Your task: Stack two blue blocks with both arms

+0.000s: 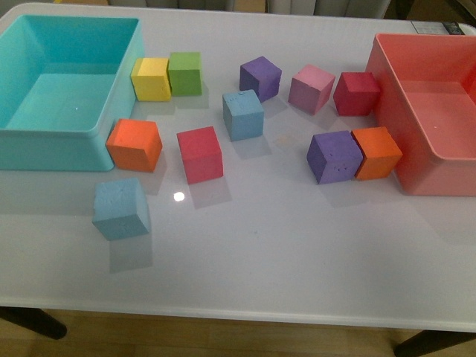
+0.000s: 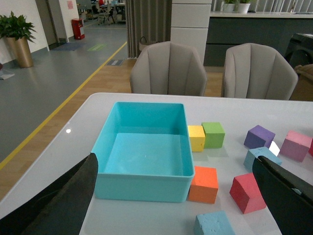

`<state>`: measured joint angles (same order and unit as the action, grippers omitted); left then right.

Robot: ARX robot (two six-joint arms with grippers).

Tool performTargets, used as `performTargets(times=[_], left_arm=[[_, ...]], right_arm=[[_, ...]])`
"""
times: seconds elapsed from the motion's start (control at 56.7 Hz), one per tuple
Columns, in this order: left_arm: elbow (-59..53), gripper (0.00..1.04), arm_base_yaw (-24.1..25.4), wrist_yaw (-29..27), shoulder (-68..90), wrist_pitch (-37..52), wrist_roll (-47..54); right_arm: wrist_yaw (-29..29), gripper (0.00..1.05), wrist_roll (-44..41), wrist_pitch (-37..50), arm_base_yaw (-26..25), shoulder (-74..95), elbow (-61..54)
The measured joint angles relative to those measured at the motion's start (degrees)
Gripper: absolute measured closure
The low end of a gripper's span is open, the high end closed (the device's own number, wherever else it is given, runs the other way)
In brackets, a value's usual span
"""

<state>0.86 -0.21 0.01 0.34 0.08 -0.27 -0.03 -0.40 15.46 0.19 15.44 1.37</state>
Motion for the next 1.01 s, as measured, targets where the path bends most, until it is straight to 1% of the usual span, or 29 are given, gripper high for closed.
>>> performTargets(times=[0.318, 0.353, 0.388, 0.423, 0.617, 0.67, 0.794, 0.812, 0.847, 0.864, 0.9, 0.917, 0.953, 1.006], left_arm=[[0.0, 0.09, 0.0, 0.0, 0.0, 0.0, 0.0], [0.0, 0.09, 0.0, 0.0, 0.0, 0.0, 0.0], [0.0, 0.09, 0.0, 0.0, 0.0, 0.0, 0.0], [0.0, 0.09, 0.0, 0.0, 0.0, 0.0, 0.0], [0.0, 0.09, 0.0, 0.0, 0.0, 0.0, 0.0], [0.0, 0.09, 0.0, 0.0, 0.0, 0.0, 0.0], [0.2, 0.09, 0.1, 0.1, 0.3, -0.5, -0.1], [1.3, 0.09, 0.4, 1.6, 2.1, -3.7, -1.0], [5.3, 0.09, 0.8, 4.8, 6.9, -13.5, -2.7], [6.4, 0.09, 0.8, 5.0, 8.5, -15.8, -3.0], [10.5, 0.09, 0.7, 5.7, 15.3, -23.7, -4.0], [11.3, 0.09, 0.7, 5.9, 16.8, -25.2, -4.2], [13.3, 0.09, 0.5, 6.5, 21.8, -29.1, -5.3], [14.2, 0.09, -0.1, 6.4, 26.4, -28.6, -5.6]], right_arm=[[0.0, 1.03, 0.0, -5.2, 0.0, -5.2, 0.0], [0.0, 1.03, 0.0, -7.9, 0.0, -7.4, 0.0], [-0.1, 1.03, 0.0, -12.5, 0.0, -10.6, 0.0], [0.1, 1.03, 0.0, -14.7, 0.0, -13.2, 0.0], [0.0, 1.02, 0.0, -15.3, 0.0, -15.0, 0.0], [0.0, 0.89, 0.0, -15.4, 0.0, -15.0, 0.0], [0.0, 0.66, 0.0, -15.4, 0.0, -15.1, 0.0], [0.0, 0.63, 0.0, -15.4, 0.0, -15.1, 0.0], [0.1, 0.58, 0.0, -15.4, 0.0, -15.1, 0.0], [0.1, 0.54, 0.0, -15.4, 0.0, -15.1, 0.0], [0.0, 0.47, 0.0, -15.4, 0.0, -15.1, 0.0], [0.0, 0.45, 0.0, -15.4, 0.0, -15.1, 0.0], [0.0, 0.38, 0.0, -15.4, 0.0, -15.2, 0.0], [0.0, 0.31, 0.0, -15.4, 0.0, -15.1, 0.0]])
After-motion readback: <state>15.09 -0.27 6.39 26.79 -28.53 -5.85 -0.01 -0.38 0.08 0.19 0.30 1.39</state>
